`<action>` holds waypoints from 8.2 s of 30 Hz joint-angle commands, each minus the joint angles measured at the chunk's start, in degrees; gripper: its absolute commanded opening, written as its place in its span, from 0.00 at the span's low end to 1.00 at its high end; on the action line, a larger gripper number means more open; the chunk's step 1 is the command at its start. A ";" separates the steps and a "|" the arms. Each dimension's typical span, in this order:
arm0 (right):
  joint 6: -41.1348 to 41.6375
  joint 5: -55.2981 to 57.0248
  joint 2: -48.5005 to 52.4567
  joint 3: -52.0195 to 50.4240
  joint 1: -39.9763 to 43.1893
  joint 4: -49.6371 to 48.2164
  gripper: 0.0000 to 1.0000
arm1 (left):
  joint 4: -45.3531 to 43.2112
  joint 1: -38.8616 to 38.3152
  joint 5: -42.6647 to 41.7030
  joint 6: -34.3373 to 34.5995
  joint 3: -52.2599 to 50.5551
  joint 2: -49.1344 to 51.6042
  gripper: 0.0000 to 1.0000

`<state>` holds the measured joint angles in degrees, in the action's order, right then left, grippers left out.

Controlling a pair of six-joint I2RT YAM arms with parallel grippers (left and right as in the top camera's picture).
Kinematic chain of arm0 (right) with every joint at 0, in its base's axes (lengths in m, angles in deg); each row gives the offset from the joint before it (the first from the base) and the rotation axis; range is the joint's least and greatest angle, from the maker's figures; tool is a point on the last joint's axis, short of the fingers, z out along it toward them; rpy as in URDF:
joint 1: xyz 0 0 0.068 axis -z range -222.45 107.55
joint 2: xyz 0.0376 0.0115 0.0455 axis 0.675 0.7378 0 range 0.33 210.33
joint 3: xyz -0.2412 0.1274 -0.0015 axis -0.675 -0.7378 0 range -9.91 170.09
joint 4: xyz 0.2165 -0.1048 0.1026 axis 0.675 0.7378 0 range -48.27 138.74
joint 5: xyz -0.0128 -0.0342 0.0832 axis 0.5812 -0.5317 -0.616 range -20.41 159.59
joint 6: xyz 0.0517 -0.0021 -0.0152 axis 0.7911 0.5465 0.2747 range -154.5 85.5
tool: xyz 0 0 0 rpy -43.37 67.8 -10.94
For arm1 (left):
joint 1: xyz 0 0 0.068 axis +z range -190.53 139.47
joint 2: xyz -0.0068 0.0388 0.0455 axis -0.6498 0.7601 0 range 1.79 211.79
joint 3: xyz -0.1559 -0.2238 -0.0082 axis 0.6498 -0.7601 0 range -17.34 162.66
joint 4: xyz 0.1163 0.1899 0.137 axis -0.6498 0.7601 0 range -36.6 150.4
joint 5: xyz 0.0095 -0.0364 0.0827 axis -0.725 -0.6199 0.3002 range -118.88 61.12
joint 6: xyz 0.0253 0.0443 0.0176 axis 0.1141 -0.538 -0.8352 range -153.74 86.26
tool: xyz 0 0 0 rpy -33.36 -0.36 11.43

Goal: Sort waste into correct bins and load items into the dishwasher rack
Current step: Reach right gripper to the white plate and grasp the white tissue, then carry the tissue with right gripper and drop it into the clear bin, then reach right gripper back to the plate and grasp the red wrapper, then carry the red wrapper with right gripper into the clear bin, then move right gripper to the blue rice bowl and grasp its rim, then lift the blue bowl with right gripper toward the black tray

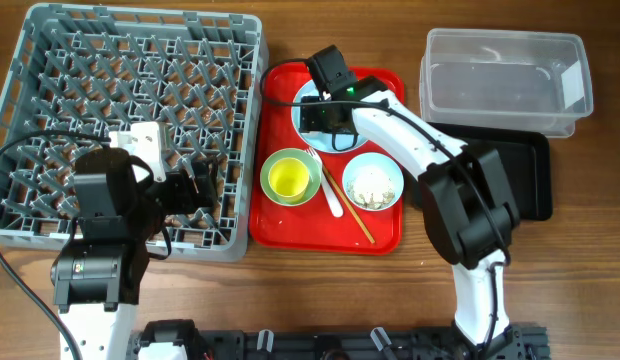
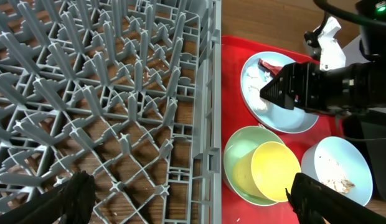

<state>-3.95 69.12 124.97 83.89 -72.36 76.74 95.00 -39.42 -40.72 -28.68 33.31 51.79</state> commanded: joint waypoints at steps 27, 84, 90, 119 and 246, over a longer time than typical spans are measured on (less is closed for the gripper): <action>-5.01 0.98 -11.04 0.76 6.84 -0.15 0.04 | 0.02 -0.26 -0.11 0.35 1.11 0.04 1.00; -31.52 -9.60 1.03 -0.50 11.69 0.59 0.81 | 0.13 -0.26 -0.13 0.35 1.11 0.04 1.00; -29.88 -7.41 3.26 -0.50 11.69 1.05 0.81 | 0.48 -0.26 -0.13 0.35 1.11 0.04 1.00; -14.14 1.77 -16.31 1.01 17.53 4.28 0.04 | 0.68 -0.26 -0.13 0.35 1.11 0.04 1.00; 2.03 5.03 -23.71 -38.10 -5.49 -12.39 0.52 | 2.40 -0.26 -0.13 0.33 1.11 1.44 1.00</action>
<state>-1.33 72.46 100.62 44.54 -77.54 64.32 97.36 -39.42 -40.72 -28.68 33.31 53.01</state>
